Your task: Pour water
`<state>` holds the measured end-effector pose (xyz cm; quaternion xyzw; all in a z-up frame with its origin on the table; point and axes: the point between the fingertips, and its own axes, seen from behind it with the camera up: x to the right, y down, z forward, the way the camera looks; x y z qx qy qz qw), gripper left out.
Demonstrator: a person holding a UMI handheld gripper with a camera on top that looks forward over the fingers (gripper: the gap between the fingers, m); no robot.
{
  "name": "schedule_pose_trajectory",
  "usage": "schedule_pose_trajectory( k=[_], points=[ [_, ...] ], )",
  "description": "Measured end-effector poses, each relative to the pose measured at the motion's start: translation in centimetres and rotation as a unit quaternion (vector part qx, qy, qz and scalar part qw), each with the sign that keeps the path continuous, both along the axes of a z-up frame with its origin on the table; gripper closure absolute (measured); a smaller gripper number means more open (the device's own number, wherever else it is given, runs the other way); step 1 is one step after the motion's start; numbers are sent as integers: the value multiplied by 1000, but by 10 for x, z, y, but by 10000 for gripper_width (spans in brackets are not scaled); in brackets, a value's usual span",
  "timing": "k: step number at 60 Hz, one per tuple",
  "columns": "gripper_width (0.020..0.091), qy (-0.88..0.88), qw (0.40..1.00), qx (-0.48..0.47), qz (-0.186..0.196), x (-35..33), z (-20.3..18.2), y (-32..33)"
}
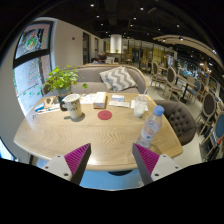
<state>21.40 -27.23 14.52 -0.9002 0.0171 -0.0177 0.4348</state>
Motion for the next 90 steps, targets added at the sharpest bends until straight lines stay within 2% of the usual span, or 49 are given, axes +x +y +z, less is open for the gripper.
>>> schedule_pose_trajectory(
  k=[15, 27, 37, 43, 45, 59, 64, 65, 75, 82, 90],
  points=[
    [251, -11, 1000, 7, -19, 108, -49, 26],
    [253, 17, 999, 24, -25, 147, -76, 78],
    [408, 31, 999, 38, -10, 151, -93, 111],
    [603, 37, 998, 50, 2, 147, -97, 118],
    [603, 29, 998, 54, 3, 152, -95, 119],
    [771, 14, 998, 67, -10, 154, -94, 119],
    [772, 14, 998, 66, -10, 152, -94, 122],
    [806, 15, 998, 67, -10, 151, -93, 123],
    [810, -7, 997, 68, -24, 153, -85, 128],
    [810, -38, 996, 73, -35, 145, -65, 139],
    [811, -118, 989, 78, -38, 137, -21, 166]
  ],
)
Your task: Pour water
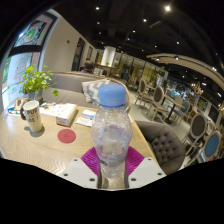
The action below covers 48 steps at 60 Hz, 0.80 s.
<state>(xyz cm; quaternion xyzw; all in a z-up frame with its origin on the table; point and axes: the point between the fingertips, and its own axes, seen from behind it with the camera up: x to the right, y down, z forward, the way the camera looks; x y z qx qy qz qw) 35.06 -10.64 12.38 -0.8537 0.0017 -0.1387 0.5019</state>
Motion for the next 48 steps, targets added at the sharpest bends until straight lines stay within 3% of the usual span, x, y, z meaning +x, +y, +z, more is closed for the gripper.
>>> schedule_pose_trajectory(
  k=[14, 22, 32, 48],
  points=[
    [803, -225, 974, -1, 24, -53, 86, 81],
    [803, -381, 921, -19, 73, -102, 112, 129],
    [806, -574, 805, -34, 150, -166, 114, 176],
    [805, -749, 622, -99, 204, -212, 88, 210]
  ],
)
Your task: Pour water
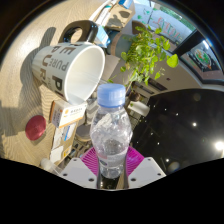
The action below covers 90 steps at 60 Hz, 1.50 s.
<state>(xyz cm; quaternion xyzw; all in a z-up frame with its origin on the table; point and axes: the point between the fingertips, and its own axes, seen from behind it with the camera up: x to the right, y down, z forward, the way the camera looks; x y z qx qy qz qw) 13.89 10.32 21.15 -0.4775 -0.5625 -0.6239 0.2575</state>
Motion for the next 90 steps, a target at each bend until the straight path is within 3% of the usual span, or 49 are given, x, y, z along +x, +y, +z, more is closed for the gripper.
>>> schedule_pose_trajectory(
  k=[15, 25, 36, 41, 53, 62, 75, 90],
  points=[
    [805, -8, 1000, -14, 0, -8, -2, 2],
    [806, 135, 991, 11, -6, -8, 19, -6],
    [802, 362, 931, 51, -15, -1, 54, -18],
    [803, 472, 879, 54, -37, 9, 54, -22],
    [803, 706, 701, 8, -103, 25, -4, -25],
    [803, 782, 612, -24, -118, 28, -57, -20],
    [803, 809, 566, -52, -149, 32, -125, -9],
    [792, 808, 563, -69, -157, 40, -160, -18]
  ],
)
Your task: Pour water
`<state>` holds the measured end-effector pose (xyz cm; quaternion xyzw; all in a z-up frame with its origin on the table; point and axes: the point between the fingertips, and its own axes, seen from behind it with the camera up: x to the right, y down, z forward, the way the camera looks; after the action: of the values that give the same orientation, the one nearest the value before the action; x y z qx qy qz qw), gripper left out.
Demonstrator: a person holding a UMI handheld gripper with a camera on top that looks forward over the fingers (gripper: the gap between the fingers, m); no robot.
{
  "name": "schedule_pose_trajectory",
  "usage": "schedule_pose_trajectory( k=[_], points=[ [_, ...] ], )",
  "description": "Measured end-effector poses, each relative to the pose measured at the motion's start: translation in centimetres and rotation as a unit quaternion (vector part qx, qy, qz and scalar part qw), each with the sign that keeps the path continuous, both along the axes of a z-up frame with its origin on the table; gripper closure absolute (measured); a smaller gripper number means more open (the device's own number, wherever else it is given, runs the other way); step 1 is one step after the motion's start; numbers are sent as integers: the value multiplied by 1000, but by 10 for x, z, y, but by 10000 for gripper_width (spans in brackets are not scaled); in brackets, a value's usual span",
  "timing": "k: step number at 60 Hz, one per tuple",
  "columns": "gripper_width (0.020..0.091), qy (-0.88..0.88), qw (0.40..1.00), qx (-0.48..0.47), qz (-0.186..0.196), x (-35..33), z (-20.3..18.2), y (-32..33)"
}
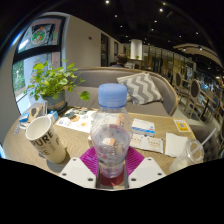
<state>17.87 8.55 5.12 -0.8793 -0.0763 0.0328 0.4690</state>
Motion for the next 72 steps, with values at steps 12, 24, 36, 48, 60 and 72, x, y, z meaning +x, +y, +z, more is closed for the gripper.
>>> schedule_pose_trajectory(
  k=[12, 24, 36, 48, 60, 72],
  points=[
    [675, 12, 1000, 7, -5, 2, -2, -5],
    [445, -6, 1000, -25, -8, 4, -7, -15],
    [241, -29, 998, -45, -38, 12, 16, -63],
    [249, -25, 994, -67, -84, 1, 74, -153],
    [250, -35, 991, -67, -107, -21, 129, -241],
    [250, -23, 992, -60, -112, -46, 157, -292]
  ],
)
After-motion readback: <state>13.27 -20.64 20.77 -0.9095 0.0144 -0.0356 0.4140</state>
